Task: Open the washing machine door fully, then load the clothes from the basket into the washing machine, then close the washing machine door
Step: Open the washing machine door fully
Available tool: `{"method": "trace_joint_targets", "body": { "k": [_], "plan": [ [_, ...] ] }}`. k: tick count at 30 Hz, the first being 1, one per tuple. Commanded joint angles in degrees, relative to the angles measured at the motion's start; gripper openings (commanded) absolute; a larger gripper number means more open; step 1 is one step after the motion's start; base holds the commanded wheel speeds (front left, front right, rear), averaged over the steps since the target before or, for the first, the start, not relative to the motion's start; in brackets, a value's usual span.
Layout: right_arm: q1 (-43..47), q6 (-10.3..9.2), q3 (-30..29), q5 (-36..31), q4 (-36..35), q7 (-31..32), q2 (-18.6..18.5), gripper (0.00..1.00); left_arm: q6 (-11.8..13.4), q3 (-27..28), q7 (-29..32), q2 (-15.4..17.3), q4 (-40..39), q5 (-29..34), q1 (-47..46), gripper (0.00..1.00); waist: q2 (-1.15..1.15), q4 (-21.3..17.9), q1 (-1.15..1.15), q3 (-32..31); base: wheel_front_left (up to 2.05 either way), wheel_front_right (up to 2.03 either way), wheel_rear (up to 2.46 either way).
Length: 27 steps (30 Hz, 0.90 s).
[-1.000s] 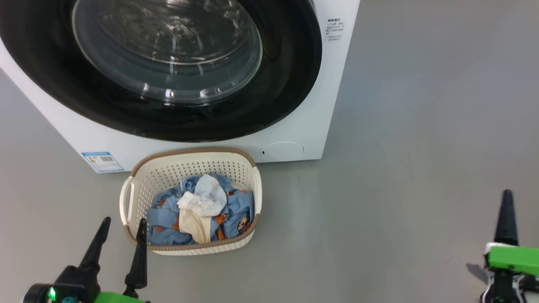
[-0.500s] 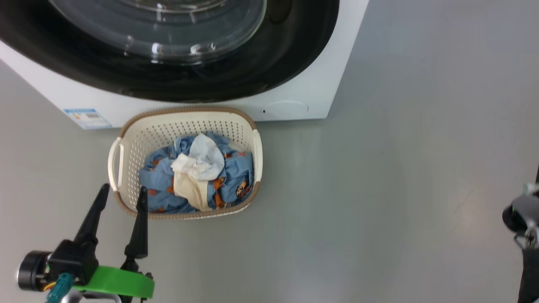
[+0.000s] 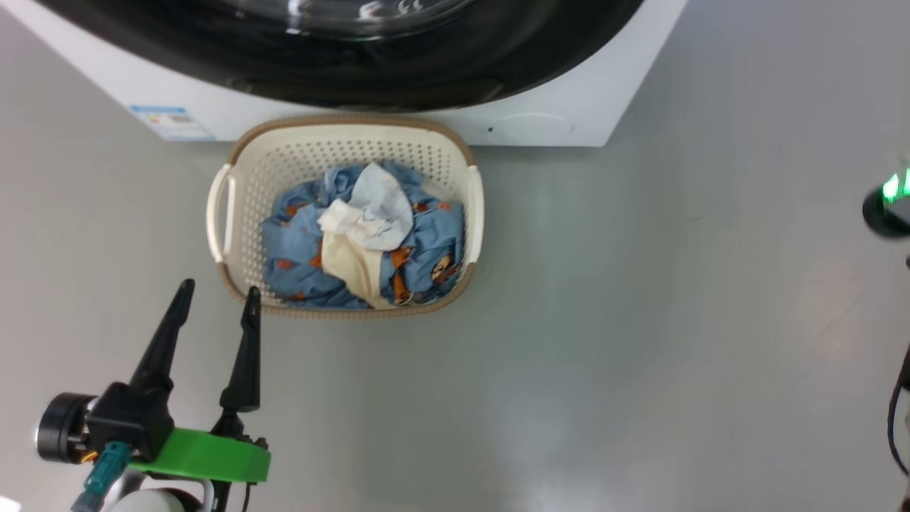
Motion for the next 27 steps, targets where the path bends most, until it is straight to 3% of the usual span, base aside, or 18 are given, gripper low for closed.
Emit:
{"method": "trace_joint_targets", "body": {
  "k": [1, 27],
  "plan": [
    [-2.1, 0.09, 2.2, -1.6, -1.6, 1.6, -0.6, 0.0, -0.1, 1.5, -0.3, 1.2, -1.8, -0.1, -1.3, 1.0, 0.0, 1.6, 0.0, 1.6, 0.0, 0.0, 0.0],
    [-14.2, 0.09, 12.2, -6.6, -1.6, 6.2, -1.9, 0.0, -0.1, 0.2, -0.3, 0.4, -1.5, -0.6, -0.3, 1.0, 0.0, 6.4, 0.0, 4.6, 0.0, 0.0, 0.0]
  ]
}}
